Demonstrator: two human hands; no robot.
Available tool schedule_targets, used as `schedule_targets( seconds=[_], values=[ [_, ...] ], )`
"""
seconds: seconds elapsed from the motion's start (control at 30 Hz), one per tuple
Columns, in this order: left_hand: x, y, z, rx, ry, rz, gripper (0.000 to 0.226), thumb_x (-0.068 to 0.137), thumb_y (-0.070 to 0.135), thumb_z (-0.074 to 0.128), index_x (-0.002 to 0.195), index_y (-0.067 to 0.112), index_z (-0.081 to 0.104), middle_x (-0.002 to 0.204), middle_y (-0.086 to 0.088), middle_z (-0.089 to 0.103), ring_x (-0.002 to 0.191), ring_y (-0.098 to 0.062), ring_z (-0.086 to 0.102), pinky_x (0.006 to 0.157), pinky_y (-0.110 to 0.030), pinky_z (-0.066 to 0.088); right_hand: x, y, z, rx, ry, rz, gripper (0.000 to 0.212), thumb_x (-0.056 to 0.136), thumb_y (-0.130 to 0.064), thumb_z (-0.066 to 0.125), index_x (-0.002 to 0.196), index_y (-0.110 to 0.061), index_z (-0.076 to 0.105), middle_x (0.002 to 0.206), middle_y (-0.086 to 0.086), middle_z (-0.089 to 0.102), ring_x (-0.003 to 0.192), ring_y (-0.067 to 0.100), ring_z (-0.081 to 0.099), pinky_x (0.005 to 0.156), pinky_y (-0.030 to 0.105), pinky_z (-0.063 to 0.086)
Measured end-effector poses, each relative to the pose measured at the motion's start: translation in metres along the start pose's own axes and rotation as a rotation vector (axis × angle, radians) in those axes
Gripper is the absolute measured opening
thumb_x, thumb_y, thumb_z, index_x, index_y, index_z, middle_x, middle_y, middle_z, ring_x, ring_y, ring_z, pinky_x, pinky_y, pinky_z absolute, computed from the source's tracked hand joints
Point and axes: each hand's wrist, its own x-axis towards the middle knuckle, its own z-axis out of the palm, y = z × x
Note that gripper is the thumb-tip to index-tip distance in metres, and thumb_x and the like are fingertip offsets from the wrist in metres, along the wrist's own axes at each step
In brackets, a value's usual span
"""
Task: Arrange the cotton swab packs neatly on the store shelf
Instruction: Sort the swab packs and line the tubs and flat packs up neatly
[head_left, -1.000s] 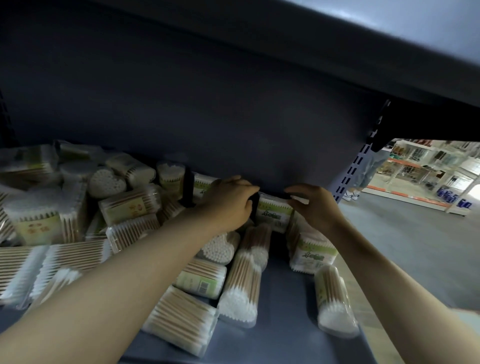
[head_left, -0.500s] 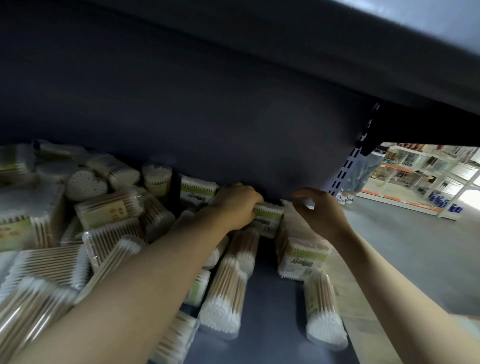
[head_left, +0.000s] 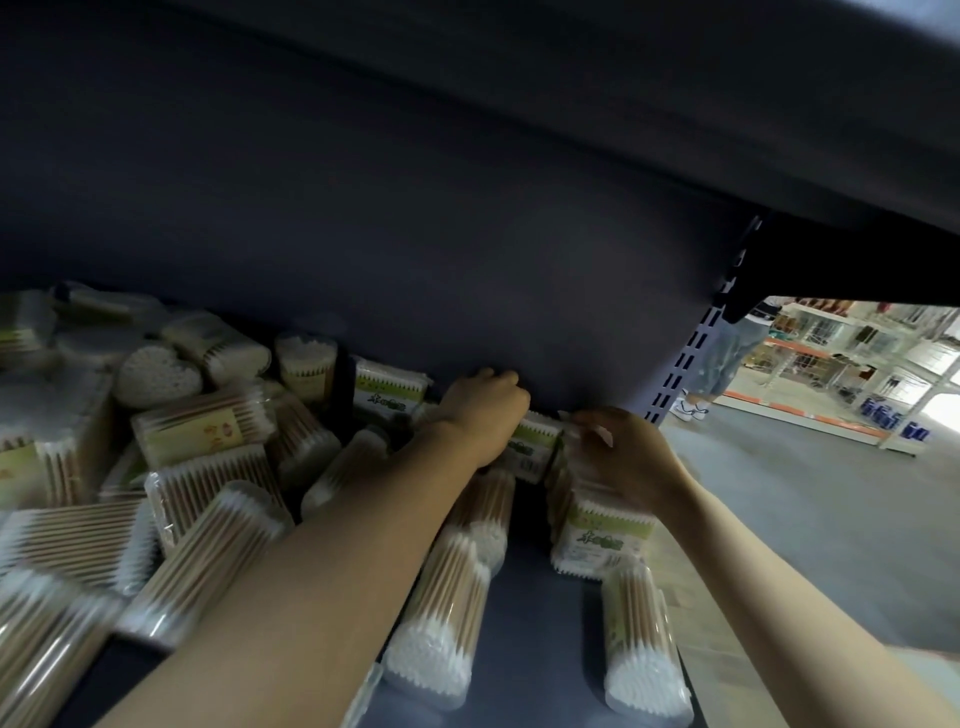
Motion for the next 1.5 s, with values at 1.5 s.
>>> schedule_targets(
  seconds=[1.5],
  values=[
    [-0.043,-0.103,-0.003,0.176,-0.037,-0.192,0.042,0.092,0.014,0.048,0.133,0.02,0.046,0.134,-0.004,0.037,0.124,-0.025,0.03,0.099,-0.037,0.032,-0.007,-0.037,-0.004,0.072,0.113,-0.066,0.032,0.088,-0.006,0.051,0.116,-0.017,0.062,0.123,0.002,0.059,0.107,0.022,0.055,0.072,0.021,0.031]
  ],
)
